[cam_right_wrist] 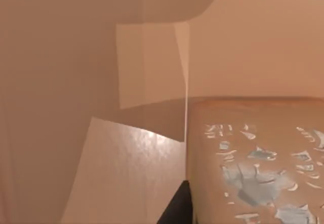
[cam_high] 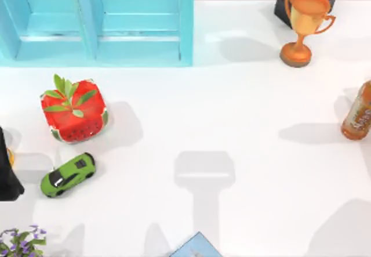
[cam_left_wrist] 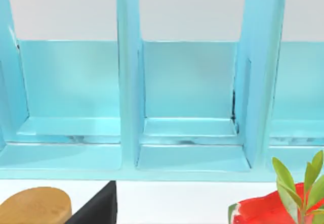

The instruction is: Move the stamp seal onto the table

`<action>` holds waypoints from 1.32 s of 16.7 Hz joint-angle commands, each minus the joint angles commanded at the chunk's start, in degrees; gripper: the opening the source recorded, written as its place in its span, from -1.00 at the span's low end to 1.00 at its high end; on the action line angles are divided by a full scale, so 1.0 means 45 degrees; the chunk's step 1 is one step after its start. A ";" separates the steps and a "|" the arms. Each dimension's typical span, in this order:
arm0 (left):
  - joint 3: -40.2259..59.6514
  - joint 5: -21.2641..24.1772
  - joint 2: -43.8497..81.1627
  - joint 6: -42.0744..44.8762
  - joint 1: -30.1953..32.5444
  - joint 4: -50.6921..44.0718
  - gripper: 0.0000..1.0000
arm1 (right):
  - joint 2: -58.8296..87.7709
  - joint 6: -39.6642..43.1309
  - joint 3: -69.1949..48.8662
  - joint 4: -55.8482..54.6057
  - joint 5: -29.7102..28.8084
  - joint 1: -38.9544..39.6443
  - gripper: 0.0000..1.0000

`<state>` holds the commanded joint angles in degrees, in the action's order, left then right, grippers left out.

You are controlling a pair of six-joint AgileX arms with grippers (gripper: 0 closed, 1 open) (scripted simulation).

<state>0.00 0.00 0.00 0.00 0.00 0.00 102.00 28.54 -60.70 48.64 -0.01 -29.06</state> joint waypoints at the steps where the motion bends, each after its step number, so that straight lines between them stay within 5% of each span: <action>1: 0.0000 0.0000 0.0000 0.0000 0.0000 0.0000 1.00 | 0.0000 0.0000 0.0000 0.0000 0.0000 0.0000 -1.00; 11: 0.0000 0.0000 0.0000 0.0000 0.0000 0.0000 1.00 | -0.0490 -0.0806 -0.0505 0.0632 -0.0099 0.0569 -1.00; 22: 0.0000 0.0000 0.0000 0.0000 0.0000 0.0000 1.00 | -0.2917 -0.5833 -0.4033 0.6522 -0.0113 0.5666 -1.00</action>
<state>0.00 0.00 0.00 0.00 0.00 0.00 88.87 2.29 -78.85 77.99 -0.51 -3.57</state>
